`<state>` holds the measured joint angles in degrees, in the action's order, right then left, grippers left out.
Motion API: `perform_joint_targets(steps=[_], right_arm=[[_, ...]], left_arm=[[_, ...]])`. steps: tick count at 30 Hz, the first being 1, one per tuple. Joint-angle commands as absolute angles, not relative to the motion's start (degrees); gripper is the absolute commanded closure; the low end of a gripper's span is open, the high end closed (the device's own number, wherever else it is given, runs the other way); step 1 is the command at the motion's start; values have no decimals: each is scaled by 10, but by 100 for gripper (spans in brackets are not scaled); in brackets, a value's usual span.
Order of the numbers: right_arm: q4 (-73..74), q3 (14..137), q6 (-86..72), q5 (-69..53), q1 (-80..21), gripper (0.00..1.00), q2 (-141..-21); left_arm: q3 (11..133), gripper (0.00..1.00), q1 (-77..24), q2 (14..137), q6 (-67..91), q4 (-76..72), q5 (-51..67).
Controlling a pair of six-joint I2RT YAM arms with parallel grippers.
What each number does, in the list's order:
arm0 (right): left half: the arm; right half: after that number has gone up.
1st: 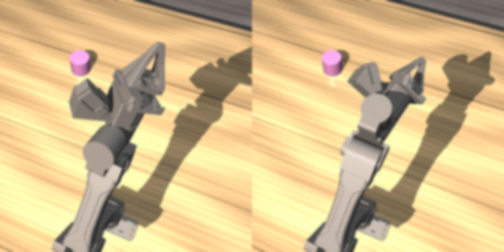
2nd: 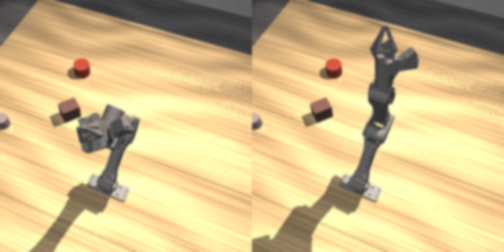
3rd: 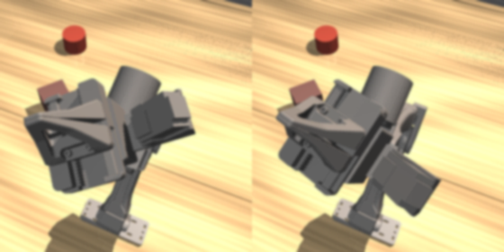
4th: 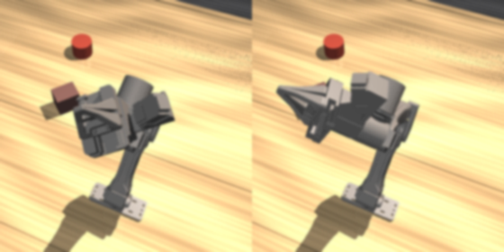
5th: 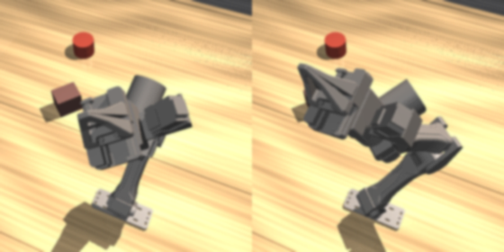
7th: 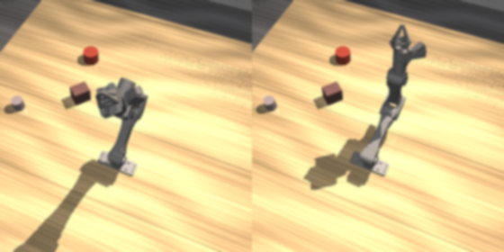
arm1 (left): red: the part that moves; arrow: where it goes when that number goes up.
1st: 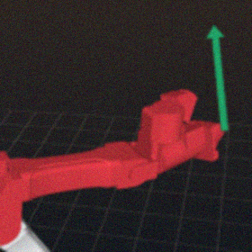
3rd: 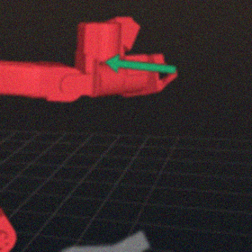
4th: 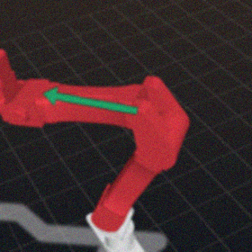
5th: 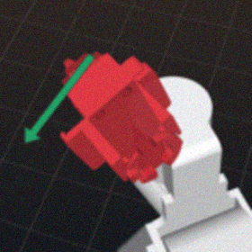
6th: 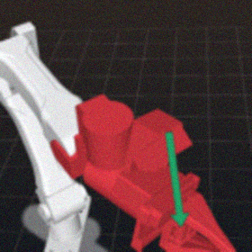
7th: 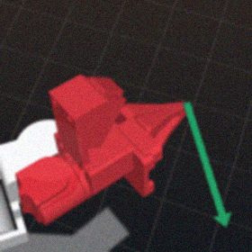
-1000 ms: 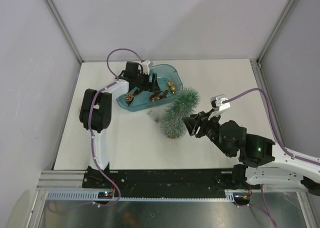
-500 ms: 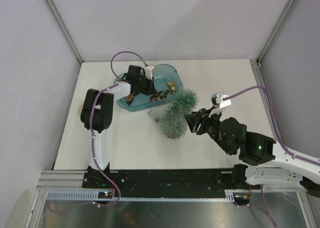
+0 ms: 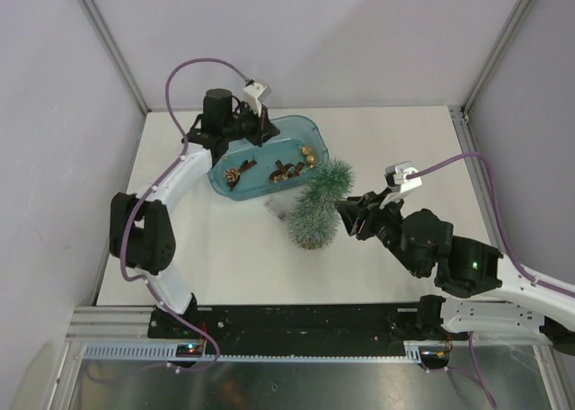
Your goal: Decorate the small christmas tree
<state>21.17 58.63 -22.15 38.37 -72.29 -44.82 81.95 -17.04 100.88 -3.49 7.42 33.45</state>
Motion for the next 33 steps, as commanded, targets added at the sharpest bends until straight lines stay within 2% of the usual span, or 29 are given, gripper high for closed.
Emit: perform_joint_targets(steps=[1,3,5,6,8,13,17,21,25,26,28,33], right_arm=[[202,609,-210,399,-726,61,-442],[204,609,-209,400,-726,61,-443],[205,609,-209,399,-725,61,-444],[204,609,-210,399,-725,61,-445],[204,609,-209,399,-725,61,-446],[202,610,-208,399,-722,61,-448],[201,609,-208,393,-717,61,-451],[201,609,-212,387,-713,61,-454],[202,609,-215,384,-713,61,-455],[202,609,-216,383,-713,62,-455],[203,609,-217,382,-713,62,-455],[204,609,-215,382,-713,62,-453]], left_arm=[[822,83,-176,1018,-40,70,344],[818,45,-180,1044,-54,74,326],[817,22,-185,1075,-73,75,303],[821,16,-187,1091,-79,75,295],[829,12,-187,1128,-87,76,286],[854,19,-193,1186,-87,76,266],[867,31,-197,1214,-87,76,262],[876,54,-198,1230,-80,75,271],[871,88,-199,1223,-75,74,285],[869,94,-199,1215,-74,74,289],[864,98,-199,1193,-69,75,299],[857,100,-200,1100,-51,75,338]])
